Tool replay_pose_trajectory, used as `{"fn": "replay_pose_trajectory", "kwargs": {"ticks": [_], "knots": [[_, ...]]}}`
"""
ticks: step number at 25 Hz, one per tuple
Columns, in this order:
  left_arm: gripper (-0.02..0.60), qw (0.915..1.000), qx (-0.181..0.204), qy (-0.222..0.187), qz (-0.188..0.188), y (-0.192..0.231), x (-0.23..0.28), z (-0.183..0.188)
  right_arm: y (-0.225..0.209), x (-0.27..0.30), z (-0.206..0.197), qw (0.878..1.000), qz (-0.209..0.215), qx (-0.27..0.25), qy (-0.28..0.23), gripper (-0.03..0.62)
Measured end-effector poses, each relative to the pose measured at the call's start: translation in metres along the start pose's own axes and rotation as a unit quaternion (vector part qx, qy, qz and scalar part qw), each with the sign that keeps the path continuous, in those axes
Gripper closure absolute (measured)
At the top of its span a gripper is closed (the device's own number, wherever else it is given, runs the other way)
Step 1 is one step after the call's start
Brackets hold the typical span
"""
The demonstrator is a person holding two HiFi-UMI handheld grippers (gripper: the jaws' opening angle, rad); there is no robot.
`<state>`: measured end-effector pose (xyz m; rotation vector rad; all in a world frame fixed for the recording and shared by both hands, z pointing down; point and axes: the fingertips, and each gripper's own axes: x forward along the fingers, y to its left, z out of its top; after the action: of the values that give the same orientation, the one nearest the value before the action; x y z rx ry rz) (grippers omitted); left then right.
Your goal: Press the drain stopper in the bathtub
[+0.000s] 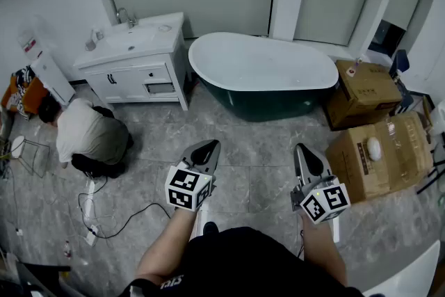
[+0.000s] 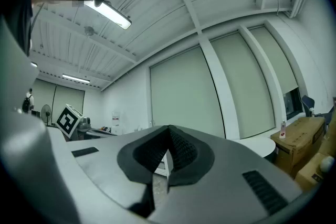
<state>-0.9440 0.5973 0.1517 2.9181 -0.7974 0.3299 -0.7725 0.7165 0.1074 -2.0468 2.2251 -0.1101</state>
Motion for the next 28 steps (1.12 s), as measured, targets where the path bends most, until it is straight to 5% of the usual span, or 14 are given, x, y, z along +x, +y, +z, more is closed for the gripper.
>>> {"fn": "replay_pose_trajectory", "kwargs": {"ticks": [12,20,28], "knots": [[0.565,0.9996,0.009,0.004,-0.025,-0.059,0.026,0.005,-0.038,-0.047,-0.010,1.000,-0.021,0.015,0.010,0.583],[0.565,0.9996,0.006,0.008,-0.028,-0.103,0.041,-0.001,-0.055,-0.085,-0.014,0.999,0.026,0.035,0.015,0.582],[0.565,0.9991,0.004,0.025,-0.035,-0.130,0.048,-0.015,-0.075,-0.110,-0.033,0.996,0.026,0.074,0.038,0.580]]}}
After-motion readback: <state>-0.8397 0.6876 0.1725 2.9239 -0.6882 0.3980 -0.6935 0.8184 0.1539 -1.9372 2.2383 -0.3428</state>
